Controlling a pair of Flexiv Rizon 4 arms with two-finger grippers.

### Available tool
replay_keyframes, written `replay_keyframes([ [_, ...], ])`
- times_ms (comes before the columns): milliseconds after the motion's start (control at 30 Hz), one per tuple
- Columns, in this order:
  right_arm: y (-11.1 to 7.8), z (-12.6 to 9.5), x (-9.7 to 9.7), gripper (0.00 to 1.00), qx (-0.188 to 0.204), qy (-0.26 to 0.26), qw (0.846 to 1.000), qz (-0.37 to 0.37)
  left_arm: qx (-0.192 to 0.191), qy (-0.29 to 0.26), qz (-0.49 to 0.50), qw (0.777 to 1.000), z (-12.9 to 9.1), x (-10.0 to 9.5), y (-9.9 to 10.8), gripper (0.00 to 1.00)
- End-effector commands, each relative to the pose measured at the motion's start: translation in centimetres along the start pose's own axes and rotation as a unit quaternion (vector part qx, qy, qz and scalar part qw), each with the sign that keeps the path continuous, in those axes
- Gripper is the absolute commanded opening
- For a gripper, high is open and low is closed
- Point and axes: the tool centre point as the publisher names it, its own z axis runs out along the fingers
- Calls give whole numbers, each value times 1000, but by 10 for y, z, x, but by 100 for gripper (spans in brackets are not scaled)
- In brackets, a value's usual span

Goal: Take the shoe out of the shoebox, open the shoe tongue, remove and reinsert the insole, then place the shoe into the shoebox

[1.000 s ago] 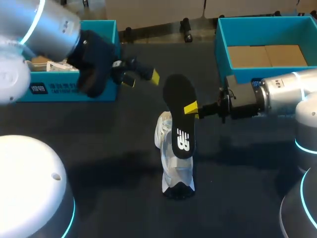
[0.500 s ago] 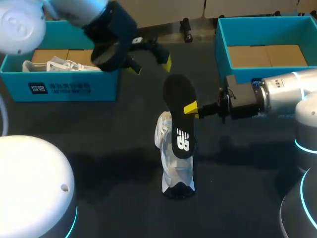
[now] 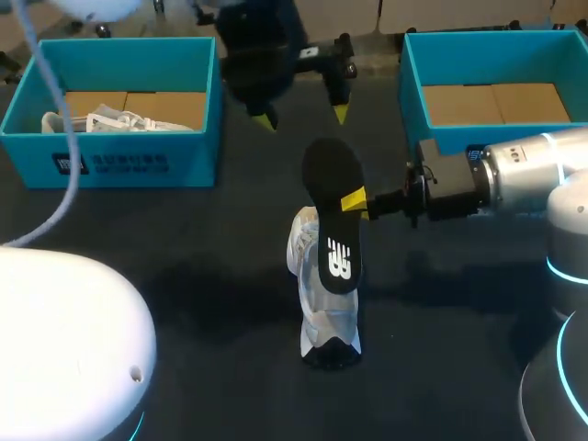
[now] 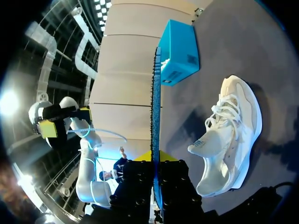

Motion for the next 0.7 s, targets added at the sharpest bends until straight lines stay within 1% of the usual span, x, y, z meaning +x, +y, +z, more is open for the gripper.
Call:
replay_keyframes([
  [33,-1,1,0,0,-1,-1,1000,0,25,105,-22,994,8,-10,9,100],
  [167,-1,1,0,0,-1,-1,1000,0,38,105,-44,993,11,-11,8,100],
  [367,-1,1,0,0,-1,-1,1000,0,48,104,-51,992,19,-14,5,100],
  [433,-1,1,0,0,-1,-1,1000,0,52,110,-49,991,21,-16,3,100],
  [500,-1,1,0,0,-1,-1,1000,0,42,123,-49,990,23,-17,3,100],
  [600,-1,1,0,0,-1,-1,1000,0,40,113,-57,991,26,-18,0,100],
  [700,-1,1,0,0,-1,-1,1000,0,44,85,-72,993,22,-11,-3,100],
])
